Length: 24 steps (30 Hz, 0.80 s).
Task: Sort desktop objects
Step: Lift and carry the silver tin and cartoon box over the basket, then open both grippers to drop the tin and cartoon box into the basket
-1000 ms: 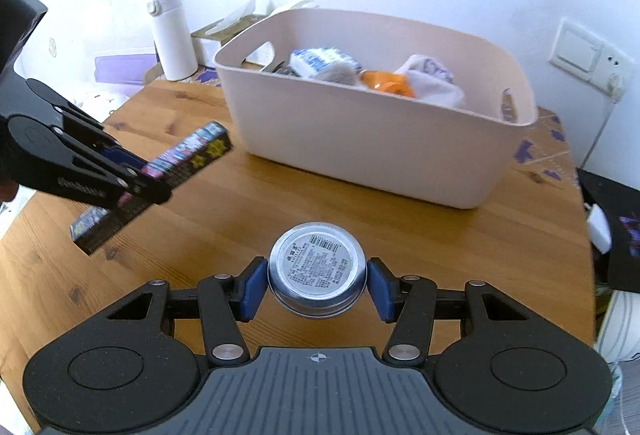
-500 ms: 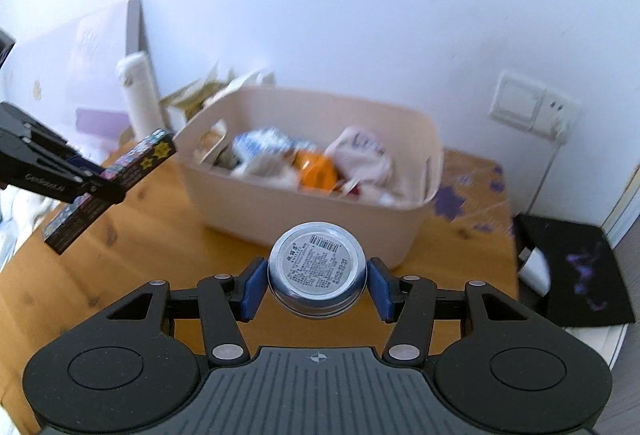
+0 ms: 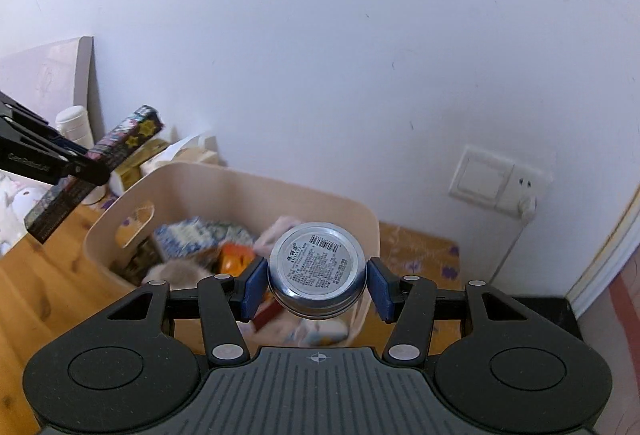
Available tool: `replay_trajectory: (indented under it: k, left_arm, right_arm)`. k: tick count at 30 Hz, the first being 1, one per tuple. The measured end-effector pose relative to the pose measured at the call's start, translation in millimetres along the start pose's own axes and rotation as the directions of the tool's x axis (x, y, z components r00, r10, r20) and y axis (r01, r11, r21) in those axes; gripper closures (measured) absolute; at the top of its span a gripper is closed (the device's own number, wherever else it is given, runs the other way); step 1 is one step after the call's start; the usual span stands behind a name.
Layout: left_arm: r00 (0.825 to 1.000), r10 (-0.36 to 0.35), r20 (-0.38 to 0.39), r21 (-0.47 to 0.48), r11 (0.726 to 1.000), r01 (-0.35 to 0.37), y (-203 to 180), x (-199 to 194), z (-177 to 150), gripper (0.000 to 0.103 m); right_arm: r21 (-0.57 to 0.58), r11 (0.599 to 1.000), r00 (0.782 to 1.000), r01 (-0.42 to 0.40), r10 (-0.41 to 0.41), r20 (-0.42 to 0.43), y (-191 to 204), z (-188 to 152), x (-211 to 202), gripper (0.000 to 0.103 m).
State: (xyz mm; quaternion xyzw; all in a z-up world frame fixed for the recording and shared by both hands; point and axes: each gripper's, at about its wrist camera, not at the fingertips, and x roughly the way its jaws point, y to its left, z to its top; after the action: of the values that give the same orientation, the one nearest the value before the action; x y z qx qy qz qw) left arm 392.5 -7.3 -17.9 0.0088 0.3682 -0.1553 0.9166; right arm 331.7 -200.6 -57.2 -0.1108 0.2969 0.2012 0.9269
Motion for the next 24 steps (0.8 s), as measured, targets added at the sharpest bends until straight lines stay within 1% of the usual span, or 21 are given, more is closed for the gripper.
replay_trajectory:
  k: [2, 4, 7, 9, 12, 14, 18, 20, 24]
  left_arm:
    - [1.000, 0.003, 0.023, 0.008, 1.000, -0.004, -4, 9, 6, 0.080]
    - [1.000, 0.011, 0.027, 0.004, 1.000, -0.011, -7, 19, 10, 0.080]
    - [1.000, 0.014, 0.008, -0.013, 1.000, -0.014, -10, 37, 14, 0.080]
    - [1.000, 0.018, -0.013, -0.007, 1.000, -0.018, -13, 49, 14, 0.080]
    - [0.997, 0.029, -0.067, -0.007, 1.000, -0.029, -13, 69, 11, 0.080]
    - [0.993, 0.040, -0.107, -0.038, 0.998, -0.044, -11, 81, 9, 0.080]
    - [0.985, 0.056, -0.165, -0.096, 0.993, -0.073, -6, 93, 6, 0.080]
    - [0.980, 0.062, -0.190, -0.103, 0.991, -0.082, -7, 98, 5, 0.080]
    - [0.970, 0.060, -0.238, -0.118, 0.989, -0.090, -7, 108, 3, 0.080]
  right_arm:
    - [-0.011, 1.000, 1.000, 0.007, -0.007, 0.007, 0, 8, 9, 0.052]
    - [-0.022, 1.000, 1.000, 0.019, -0.018, 0.013, 0, 16, 20, 0.052]
    - [-0.040, 0.999, 0.999, 0.029, -0.029, 0.019, 1, 26, 33, 0.052]
    - [-0.050, 0.998, 1.000, 0.026, -0.025, 0.010, 4, 26, 41, 0.052]
    - [-0.046, 0.999, 1.000, 0.007, -0.008, -0.029, 3, 25, 60, 0.052]
    - [-0.027, 1.000, 0.997, -0.010, 0.008, -0.071, 3, 23, 75, 0.052]
    - [0.094, 0.994, 0.985, -0.059, 0.073, -0.156, 0, 10, 100, 0.051]
    - [0.127, 0.991, 0.978, -0.052, 0.077, -0.196, 0, 3, 111, 0.051]
    - [0.128, 0.991, 0.967, -0.036, 0.066, -0.244, 7, -5, 122, 0.051]
